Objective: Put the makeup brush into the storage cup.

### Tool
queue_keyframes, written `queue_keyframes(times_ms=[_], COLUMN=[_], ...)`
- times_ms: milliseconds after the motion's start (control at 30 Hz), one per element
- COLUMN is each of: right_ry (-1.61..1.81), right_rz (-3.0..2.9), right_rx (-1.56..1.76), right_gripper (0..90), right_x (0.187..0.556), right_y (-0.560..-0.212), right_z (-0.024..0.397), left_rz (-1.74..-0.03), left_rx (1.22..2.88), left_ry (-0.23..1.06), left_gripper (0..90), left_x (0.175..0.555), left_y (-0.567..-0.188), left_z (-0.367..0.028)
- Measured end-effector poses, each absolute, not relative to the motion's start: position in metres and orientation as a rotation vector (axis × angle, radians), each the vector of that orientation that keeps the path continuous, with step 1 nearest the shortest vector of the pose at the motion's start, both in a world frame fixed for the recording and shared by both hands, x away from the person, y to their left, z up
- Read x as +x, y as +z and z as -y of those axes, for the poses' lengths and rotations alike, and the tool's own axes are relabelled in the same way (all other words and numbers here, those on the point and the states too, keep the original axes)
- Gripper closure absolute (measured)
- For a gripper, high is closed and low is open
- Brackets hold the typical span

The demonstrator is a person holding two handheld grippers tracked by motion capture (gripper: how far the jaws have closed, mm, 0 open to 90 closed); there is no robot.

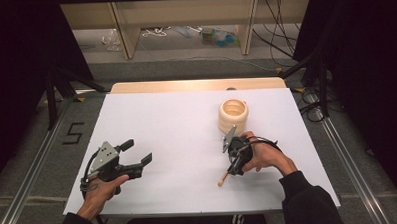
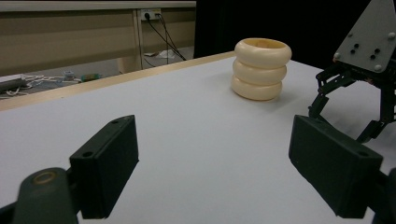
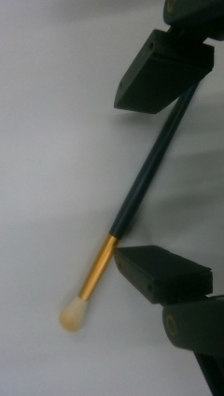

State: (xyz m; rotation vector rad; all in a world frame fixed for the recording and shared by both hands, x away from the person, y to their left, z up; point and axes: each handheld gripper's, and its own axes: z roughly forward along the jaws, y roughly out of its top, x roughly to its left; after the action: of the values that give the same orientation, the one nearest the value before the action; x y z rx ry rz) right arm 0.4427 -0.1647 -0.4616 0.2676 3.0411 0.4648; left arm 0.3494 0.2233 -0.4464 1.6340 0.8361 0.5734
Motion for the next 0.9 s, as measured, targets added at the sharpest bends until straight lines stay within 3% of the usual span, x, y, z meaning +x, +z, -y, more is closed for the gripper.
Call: queue_keyframes(times_ms=[633,900], right_ry=[0.437,0.427], right_rz=[-3.062,-3.063], right_rx=[0.284,0.287], right_gripper=[26.7,36.1], right_x=[0.4468,0.4467], right_y=[-0.4639,-0.4619], right_z=[0.1648,0.1646], left_rz=[-0.835,-0.835], left_rx=[1.633,1.633], left_ry=[0.574,0.576], left_gripper=[15.8,15.7], left_x=[0.3492,0.3492], left_y=[-0.4463,-0.4461], left_z=[-0.2231,-0.2233])
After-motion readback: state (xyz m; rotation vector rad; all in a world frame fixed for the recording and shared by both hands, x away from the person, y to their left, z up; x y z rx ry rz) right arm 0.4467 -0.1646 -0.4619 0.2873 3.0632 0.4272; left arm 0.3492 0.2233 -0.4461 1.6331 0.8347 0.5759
